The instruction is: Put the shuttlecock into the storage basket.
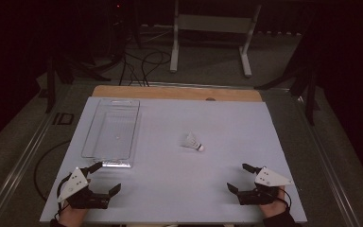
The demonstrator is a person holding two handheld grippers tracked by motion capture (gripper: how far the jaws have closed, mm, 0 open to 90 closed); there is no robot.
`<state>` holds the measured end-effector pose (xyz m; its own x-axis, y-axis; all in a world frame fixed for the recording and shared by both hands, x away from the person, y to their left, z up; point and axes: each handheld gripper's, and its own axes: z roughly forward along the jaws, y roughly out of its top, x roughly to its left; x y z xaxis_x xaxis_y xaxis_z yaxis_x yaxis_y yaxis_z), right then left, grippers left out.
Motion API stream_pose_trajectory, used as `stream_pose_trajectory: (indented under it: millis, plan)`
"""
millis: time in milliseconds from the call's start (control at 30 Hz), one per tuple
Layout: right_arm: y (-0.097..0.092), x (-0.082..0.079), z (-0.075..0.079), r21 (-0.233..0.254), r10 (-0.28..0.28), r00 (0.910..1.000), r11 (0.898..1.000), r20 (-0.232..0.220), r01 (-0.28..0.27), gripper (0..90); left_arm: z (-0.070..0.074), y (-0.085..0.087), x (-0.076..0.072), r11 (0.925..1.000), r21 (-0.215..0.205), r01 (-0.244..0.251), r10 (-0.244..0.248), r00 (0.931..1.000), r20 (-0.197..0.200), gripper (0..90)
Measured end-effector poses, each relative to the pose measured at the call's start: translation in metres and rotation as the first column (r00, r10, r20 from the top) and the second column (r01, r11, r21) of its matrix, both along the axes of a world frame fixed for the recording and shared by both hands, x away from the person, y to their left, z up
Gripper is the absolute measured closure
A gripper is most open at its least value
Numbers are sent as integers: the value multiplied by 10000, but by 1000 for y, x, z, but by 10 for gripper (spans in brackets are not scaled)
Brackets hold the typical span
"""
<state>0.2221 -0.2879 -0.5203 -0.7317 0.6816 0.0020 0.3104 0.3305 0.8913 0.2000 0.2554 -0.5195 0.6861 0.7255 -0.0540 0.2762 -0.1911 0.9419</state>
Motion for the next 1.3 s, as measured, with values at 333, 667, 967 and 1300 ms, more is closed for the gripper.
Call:
stream_pose_trajectory:
  millis: [333, 667, 967, 1300]
  plan:
    - [-3, 0, 1, -37, -249, 9996, 9997, 91, 249, 80, 0, -1, 0, 10000, 43, -25, 25, 10000, 58, 3]
    - [-2, -2, 5, -176, -227, 9997, 9996, -82, 225, 80, -1, -3, 0, 9998, 180, 102, -106, 9997, 241, 3]
    - [-2, -3, 11, -263, -253, 9996, 9993, -126, 249, 80, 0, -3, -2, 9998, 94, 151, -153, 9995, 290, 3]
    - [-3, -4, 17, -188, -239, 9995, 9995, -203, 235, 80, 0, -4, -1, 9999, 80, 78, -80, 9997, 212, 3]
